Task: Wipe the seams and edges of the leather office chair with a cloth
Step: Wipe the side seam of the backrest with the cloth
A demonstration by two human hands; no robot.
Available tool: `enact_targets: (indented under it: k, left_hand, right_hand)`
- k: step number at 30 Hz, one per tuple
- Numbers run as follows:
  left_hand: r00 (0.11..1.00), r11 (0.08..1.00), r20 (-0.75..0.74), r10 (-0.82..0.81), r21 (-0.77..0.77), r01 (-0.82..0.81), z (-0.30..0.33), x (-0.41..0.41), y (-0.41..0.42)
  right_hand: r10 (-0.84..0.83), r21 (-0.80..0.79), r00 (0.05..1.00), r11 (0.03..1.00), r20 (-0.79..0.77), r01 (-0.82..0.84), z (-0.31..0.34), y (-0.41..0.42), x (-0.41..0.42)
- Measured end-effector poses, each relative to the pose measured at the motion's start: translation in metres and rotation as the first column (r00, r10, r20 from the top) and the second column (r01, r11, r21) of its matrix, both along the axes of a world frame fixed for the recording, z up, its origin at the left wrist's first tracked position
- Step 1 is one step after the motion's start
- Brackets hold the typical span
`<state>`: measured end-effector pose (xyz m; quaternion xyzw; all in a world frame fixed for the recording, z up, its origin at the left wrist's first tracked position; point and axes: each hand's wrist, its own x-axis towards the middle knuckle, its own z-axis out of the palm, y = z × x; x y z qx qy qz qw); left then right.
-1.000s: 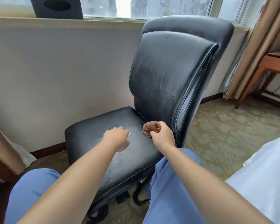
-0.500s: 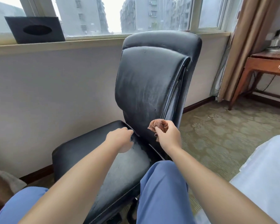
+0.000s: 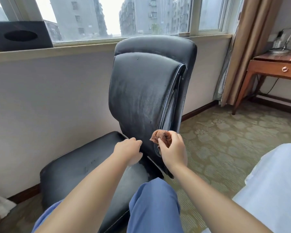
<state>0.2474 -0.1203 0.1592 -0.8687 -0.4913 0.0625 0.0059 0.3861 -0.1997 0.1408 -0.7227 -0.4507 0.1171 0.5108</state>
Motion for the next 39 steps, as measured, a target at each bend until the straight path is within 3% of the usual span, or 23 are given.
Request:
enact_targets:
  k: [3, 8, 11, 15, 30, 39]
  left_hand:
    - [0.998, 0.999, 0.057, -0.021, 0.042, 0.019, 0.008, 0.014, 0.005]
    - [0.964, 0.962, 0.238, -0.115, 0.268, 0.049, 0.024, 0.032, 0.015]
    - [0.89, 0.906, 0.363, -0.277, 0.407, 0.116, 0.032, 0.039, 0.027]
    - [0.805, 0.844, 0.41, -0.429, 0.5, 0.195, 0.05, 0.055, 0.041]
    - [0.671, 0.762, 0.453, -0.587, 0.588, 0.269, 0.086, 0.079, 0.072]
    - [0.592, 0.736, 0.478, -0.649, 0.593, 0.328, 0.105, 0.091, 0.081]
  right_hand:
    - [-0.023, 0.052, 0.999, 0.998, 0.041, 0.021, 0.008, 0.003, 0.008]
    - [-0.065, 0.1, 0.995, 0.993, 0.081, 0.057, 0.024, 0.009, 0.022]
    - [-0.107, 0.11, 0.987, 0.99, 0.124, 0.093, 0.034, 0.009, 0.027]
    - [-0.164, 0.132, 0.974, 0.981, 0.159, 0.144, 0.051, 0.011, 0.03]
    - [-0.377, 0.402, 0.897, 0.876, 0.229, 0.266, 0.119, 0.037, 0.037]
    - [-0.547, 0.439, 0.768, 0.811, 0.334, 0.387, 0.155, 0.046, 0.041]
